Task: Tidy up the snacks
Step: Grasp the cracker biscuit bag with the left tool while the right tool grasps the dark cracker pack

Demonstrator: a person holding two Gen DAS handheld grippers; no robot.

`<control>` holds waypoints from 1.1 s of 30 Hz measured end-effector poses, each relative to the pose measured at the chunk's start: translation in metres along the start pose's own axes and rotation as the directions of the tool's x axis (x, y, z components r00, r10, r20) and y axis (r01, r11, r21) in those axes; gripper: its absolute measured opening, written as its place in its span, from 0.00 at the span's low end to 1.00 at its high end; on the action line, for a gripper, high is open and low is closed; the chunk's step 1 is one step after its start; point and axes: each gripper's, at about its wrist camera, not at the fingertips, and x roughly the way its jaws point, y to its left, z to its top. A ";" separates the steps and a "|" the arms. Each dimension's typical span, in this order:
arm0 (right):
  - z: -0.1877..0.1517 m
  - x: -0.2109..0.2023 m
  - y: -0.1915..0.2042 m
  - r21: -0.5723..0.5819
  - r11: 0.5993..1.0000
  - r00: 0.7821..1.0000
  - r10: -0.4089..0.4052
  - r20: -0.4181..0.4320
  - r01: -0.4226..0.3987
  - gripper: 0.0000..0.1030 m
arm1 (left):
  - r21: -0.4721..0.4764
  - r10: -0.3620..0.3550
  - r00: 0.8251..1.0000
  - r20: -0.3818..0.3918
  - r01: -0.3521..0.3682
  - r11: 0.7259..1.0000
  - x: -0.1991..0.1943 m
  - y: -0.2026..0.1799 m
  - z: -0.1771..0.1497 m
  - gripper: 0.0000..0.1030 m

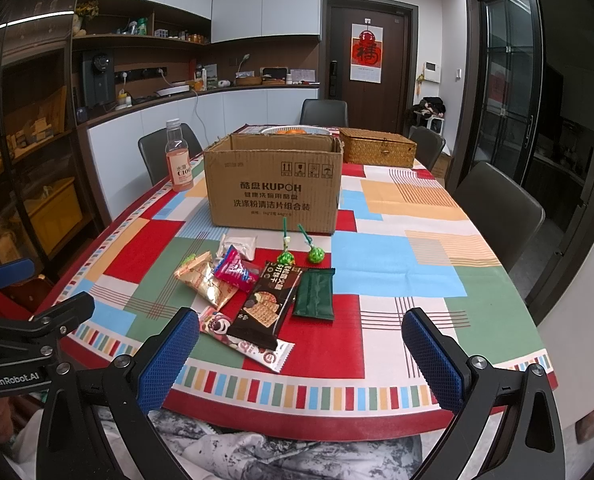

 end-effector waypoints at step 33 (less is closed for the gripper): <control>0.026 0.111 0.017 -0.030 0.997 0.970 0.060 -0.235 -0.069 0.79 | -0.031 -0.167 0.977 -0.132 0.164 0.986 0.105 0.015 0.036 0.80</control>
